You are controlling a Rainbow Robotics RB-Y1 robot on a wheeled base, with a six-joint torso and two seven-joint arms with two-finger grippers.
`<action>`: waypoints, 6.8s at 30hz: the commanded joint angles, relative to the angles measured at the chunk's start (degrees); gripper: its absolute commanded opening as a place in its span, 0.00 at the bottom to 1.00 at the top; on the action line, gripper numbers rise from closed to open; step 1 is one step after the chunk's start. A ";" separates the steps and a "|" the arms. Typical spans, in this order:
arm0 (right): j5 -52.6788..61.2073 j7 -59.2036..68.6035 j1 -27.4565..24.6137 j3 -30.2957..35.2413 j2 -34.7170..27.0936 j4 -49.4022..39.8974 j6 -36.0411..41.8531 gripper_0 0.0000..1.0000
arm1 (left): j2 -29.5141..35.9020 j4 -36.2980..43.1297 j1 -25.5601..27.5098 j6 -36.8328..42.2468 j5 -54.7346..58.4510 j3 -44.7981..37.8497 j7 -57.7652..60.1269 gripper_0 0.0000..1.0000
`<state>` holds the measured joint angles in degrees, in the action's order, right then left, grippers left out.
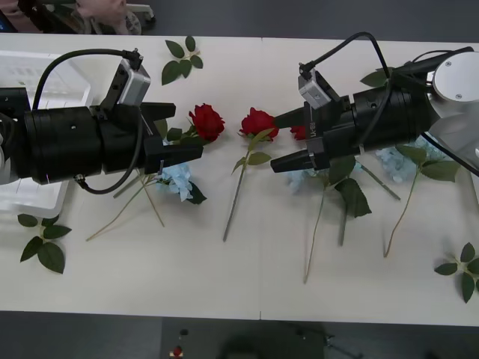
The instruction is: Put the red flowers into the right box and the blue flowers into the left box
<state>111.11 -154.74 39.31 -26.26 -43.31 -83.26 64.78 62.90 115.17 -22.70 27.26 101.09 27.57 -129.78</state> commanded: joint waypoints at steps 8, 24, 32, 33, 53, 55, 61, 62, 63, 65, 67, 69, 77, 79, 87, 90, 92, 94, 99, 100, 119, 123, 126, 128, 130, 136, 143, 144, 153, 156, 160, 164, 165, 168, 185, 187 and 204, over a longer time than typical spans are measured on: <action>-1.07 6.74 0.07 3.24 -2.13 3.72 5.89 1.00 | 0.73 0.94 -0.94 -0.19 -0.19 -0.94 -3.47 1.00; -39.30 93.48 5.17 36.37 -3.89 6.97 45.22 1.00 | 9.26 -12.78 3.98 13.00 32.50 -7.97 3.65 1.00; -56.53 91.20 -0.02 31.36 -4.06 5.04 45.09 1.00 | 10.40 -24.47 3.36 18.62 20.46 -7.88 19.12 1.00; -57.58 90.85 -1.34 30.13 -4.06 4.51 42.89 1.00 | 10.31 -25.08 2.40 18.62 17.39 -7.18 22.90 1.00; -68.66 92.69 -7.67 21.69 2.53 10.84 15.29 1.00 | -2.52 -45.73 -20.37 19.24 -5.11 14.18 54.10 1.00; -69.01 92.69 -6.96 20.29 3.32 13.12 13.10 1.00 | -3.75 -49.07 -23.36 19.24 -5.55 17.43 54.45 1.00; -69.54 93.31 -4.06 15.45 4.64 19.45 7.12 0.65 | -7.62 -58.04 -31.18 18.97 -5.64 26.13 54.98 1.00; -69.62 93.48 -3.62 15.45 4.90 20.24 7.03 0.45 | -8.23 -58.92 -31.71 18.97 -5.82 26.75 55.07 1.00; -69.62 93.66 -2.92 15.45 5.16 21.21 7.12 0.18 | -8.93 -60.06 -32.41 18.97 -6.08 27.19 55.16 1.00; -69.45 93.84 -1.78 15.72 5.16 22.26 7.56 0.00 | -10.16 -61.73 -33.20 18.97 -6.78 27.45 55.24 1.00; -69.01 93.40 -1.16 16.59 5.16 22.70 8.17 0.00 | -11.83 -63.23 -33.99 18.97 -8.81 27.45 55.33 1.00; -68.48 92.61 -0.63 18.88 5.16 22.70 9.23 0.00 | -13.94 -65.25 -34.96 18.97 -11.71 27.45 55.51 1.00; -66.81 84.96 -0.99 24.59 4.11 22.79 11.69 0.00 | -18.95 -70.87 -36.28 18.80 -17.07 27.45 55.86 1.00; -66.90 83.20 -0.81 24.59 3.76 23.49 11.51 0.00 | -19.66 -71.49 -36.28 18.27 -18.30 27.45 55.95 0.88; -65.32 80.04 -0.81 24.59 3.14 25.34 9.84 0.00 | -20.01 -71.49 -36.36 17.66 -19.18 27.45 55.86 0.00; -61.45 75.91 -0.72 26.00 2.09 24.64 10.37 0.00 | -19.83 -71.49 -36.71 17.74 -19.44 27.45 55.77 0.00; -58.55 72.30 -0.63 28.72 1.56 23.84 11.95 0.00 | -19.48 -71.31 -36.80 17.66 -19.53 27.45 55.77 0.00; -55.47 67.03 -0.63 32.85 0.77 22.09 15.21 0.00 | -18.51 -70.43 -37.15 17.66 -19.62 27.45 55.60 0.00; -45.72 51.65 -0.63 41.12 -0.81 16.20 23.55 0.00 | -13.42 -63.84 -39.00 18.89 -19.70 27.10 54.54 0.00; -44.75 50.51 -0.63 41.82 -0.72 15.50 24.26 0.00 | -12.71 -62.87 -39.44 19.68 -19.79 27.01 54.37 0.00; -12.06 27.57 4.29 43.84 18.00 9.52 17.84 0.00 | 6.62 -57.78 -39.26 34.71 -42.82 23.23 27.65 0.00; -15.13 26.95 6.40 45.86 24.24 9.52 17.84 0.00 | 6.18 -59.53 -35.48 29.43 -42.20 23.23 27.82 0.00; -15.84 26.42 7.19 45.95 26.70 9.52 17.75 0.00 | 5.83 -60.06 -33.99 26.97 -42.29 23.23 28.09 0.18; -16.19 26.34 7.54 45.86 27.93 9.52 17.67 0.00 | 5.83 -60.50 -33.64 25.21 -42.29 23.23 28.00 0.73; -17.77 26.25 7.89 45.95 29.33 9.52 17.31 0.00 | 6.01 -60.94 -33.64 24.77 -42.12 23.23 27.82 1.00; -19.18 26.51 8.51 44.02 32.67 9.52 13.62 0.00 | 8.56 -57.60 -33.64 23.81 -38.42 23.23 27.03 1.00; -19.18 26.51 8.59 40.68 34.78 9.52 9.76 0.00 | 13.83 -41.69 -33.81 23.54 -17.15 21.30 23.34 1.00; -19.18 26.51 8.59 40.41 34.78 9.52 9.40 0.00 | 13.83 -40.55 -33.73 23.54 -14.78 20.86 23.34 1.00; -19.18 26.51 8.77 37.16 35.14 9.52 5.10 0.00 | 3.55 -29.30 -28.54 23.28 16.07 13.48 18.86 1.00; -19.18 26.34 8.77 36.90 35.14 9.52 4.83 0.00 | 0.29 -26.31 -26.17 20.82 18.53 13.30 14.73 1.00; -19.18 26.42 8.77 36.72 35.14 9.52 4.39 0.00 | -2.69 -22.00 -23.27 16.60 16.86 13.30 12.44 1.00; -19.18 26.34 8.68 36.02 35.22 9.52 3.43 0.00 | -5.86 -20.25 -23.18 16.25 14.22 13.30 12.44 1.00; -19.18 26.34 8.77 35.67 35.22 9.52 3.08 0.00 | -6.82 -20.16 -23.18 15.72 13.34 13.30 12.35 0.92; -19.18 26.25 8.77 34.88 35.22 9.52 1.85 0.00 | -9.20 -20.51 -23.18 13.70 11.67 13.30 12.79 0.00; -17.95 26.51 8.77 33.47 35.22 9.52 0.09 0.00 | -13.59 -23.85 -23.88 9.22 5.43 9.61 11.83 0.00; -17.77 26.51 8.77 33.47 35.14 9.52 -0.26 0.00 | -13.15 -23.85 -23.88 9.22 5.35 9.61 11.56 0.00; -21.55 25.98 9.74 34.88 34.52 9.52 3.96 0.91 | 4.86 -22.27 -23.36 13.79 12.55 9.61 10.95 0.00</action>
<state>89.30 -126.37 46.39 8.53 -8.48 -71.92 67.61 62.70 92.12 -45.18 38.85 112.55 37.66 -117.12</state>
